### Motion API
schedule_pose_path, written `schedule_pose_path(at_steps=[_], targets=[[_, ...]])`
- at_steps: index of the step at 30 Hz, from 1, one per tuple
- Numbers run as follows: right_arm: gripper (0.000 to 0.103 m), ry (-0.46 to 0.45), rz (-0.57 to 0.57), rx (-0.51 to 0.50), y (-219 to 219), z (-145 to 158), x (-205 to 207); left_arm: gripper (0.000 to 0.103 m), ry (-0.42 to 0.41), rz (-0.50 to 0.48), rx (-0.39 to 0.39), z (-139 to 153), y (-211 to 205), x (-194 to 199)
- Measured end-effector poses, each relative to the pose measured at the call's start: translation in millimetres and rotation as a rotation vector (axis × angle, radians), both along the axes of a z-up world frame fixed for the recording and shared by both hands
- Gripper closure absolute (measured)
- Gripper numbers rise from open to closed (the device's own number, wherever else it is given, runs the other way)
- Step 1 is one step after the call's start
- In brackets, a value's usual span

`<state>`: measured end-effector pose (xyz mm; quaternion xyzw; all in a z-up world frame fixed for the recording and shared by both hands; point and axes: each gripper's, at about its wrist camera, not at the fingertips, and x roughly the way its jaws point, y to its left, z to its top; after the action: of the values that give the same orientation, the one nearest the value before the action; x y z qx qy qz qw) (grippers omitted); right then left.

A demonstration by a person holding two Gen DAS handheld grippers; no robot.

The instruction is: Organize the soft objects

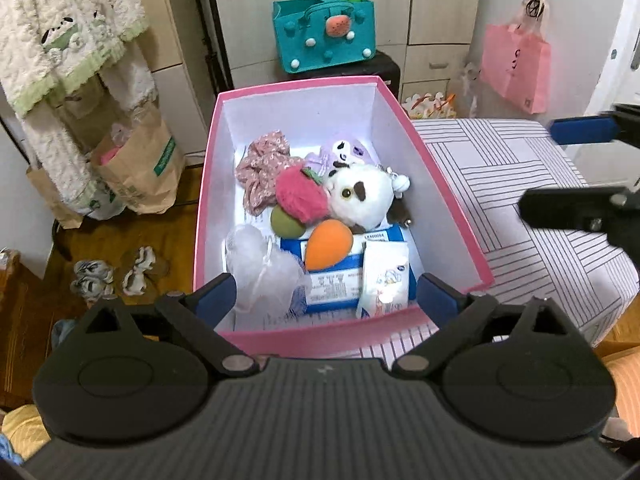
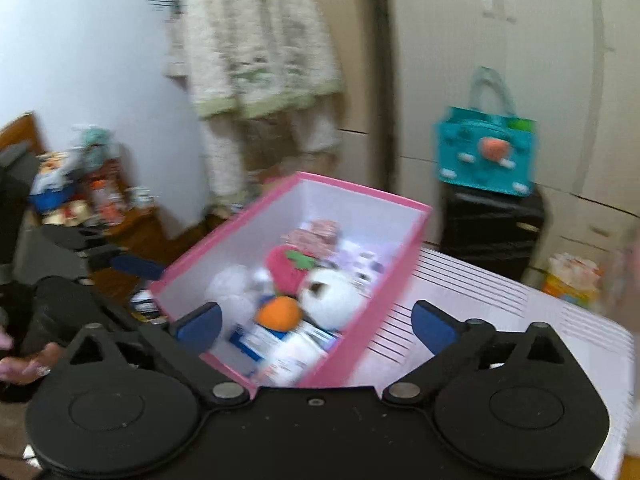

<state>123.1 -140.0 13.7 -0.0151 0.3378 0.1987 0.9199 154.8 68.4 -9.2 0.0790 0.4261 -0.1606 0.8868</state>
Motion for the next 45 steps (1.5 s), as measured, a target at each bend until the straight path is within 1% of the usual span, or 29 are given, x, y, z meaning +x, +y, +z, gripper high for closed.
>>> schedule_pose_path(at_steps=[2, 4, 8, 10, 14, 16, 19, 22, 25, 28, 31, 35, 38, 43, 45], targets=[[0.000, 0.004, -0.071, -0.039, -5.9, 2.0, -7.8, 0.005, 0.008, 0.011, 0.000, 2.3, -2.7, -5.1], [0.000, 0.004, -0.102, -0.048, -13.3, 2.4, -16.3, 0.005, 0.009, 0.023, -0.020, 4.9, -2.9, -10.9], [0.000, -0.015, -0.154, -0.012, -32.2, 4.5, -36.2, 0.005, -0.007, 0.017, -0.013, 6.1, -9.9, -23.4], [0.000, -0.024, -0.192, -0.002, -41.8, 6.1, -46.1, 0.005, -0.004, 0.031, -0.012, 5.1, -14.1, -27.4], [0.000, -0.029, -0.226, 0.022, -55.9, 8.1, -63.7, 0.005, -0.013, 0.041, -0.023, 6.4, -20.9, -38.8], [0.000, -0.023, -0.252, -0.006, -59.7, 7.3, -70.6, 0.005, -0.025, 0.046, -0.022, 7.7, -25.1, -45.6], [0.000, 0.041, -0.297, -0.047, -66.7, 2.9, -79.1, 0.005, -0.039, 0.044, -0.007, 9.6, -32.8, -54.5], [0.000, 0.078, -0.332, -0.072, -71.0, -1.2, -85.1, 0.005, -0.043, 0.059, 0.007, 10.4, -41.3, -61.0], [0.000, 0.089, -0.366, -0.136, -72.8, -3.4, -92.6, 0.005, -0.031, 0.074, 0.020, 8.6, -47.9, -64.7], [0.000, 0.082, -0.388, -0.171, -74.8, -4.6, -101.7, 0.005, -0.025, 0.079, 0.029, 6.4, -54.3, -69.3], [0.000, 0.068, -0.412, -0.178, -75.4, -6.2, -108.6, 0.005, -0.028, 0.090, 0.033, 5.2, -59.8, -74.2], [0.000, 0.060, -0.423, -0.184, -71.3, -8.5, -114.0, 0.005, -0.025, 0.105, -0.002, 6.2, -63.6, -78.4], [0.000, 0.058, -0.428, -0.173, -67.9, -11.2, -116.0, 0.005, -0.037, 0.107, -0.007, 6.7, -65.6, -81.6], [0.000, 0.067, -0.426, -0.123, -69.6, -16.0, -118.5, 0.005, -0.042, 0.119, -0.015, 4.6, -65.9, -83.8], [0.000, 0.060, -0.446, -0.143, -68.7, -18.7, -118.8, 0.005, -0.041, 0.117, -0.019, 3.8, -65.7, -84.3]])
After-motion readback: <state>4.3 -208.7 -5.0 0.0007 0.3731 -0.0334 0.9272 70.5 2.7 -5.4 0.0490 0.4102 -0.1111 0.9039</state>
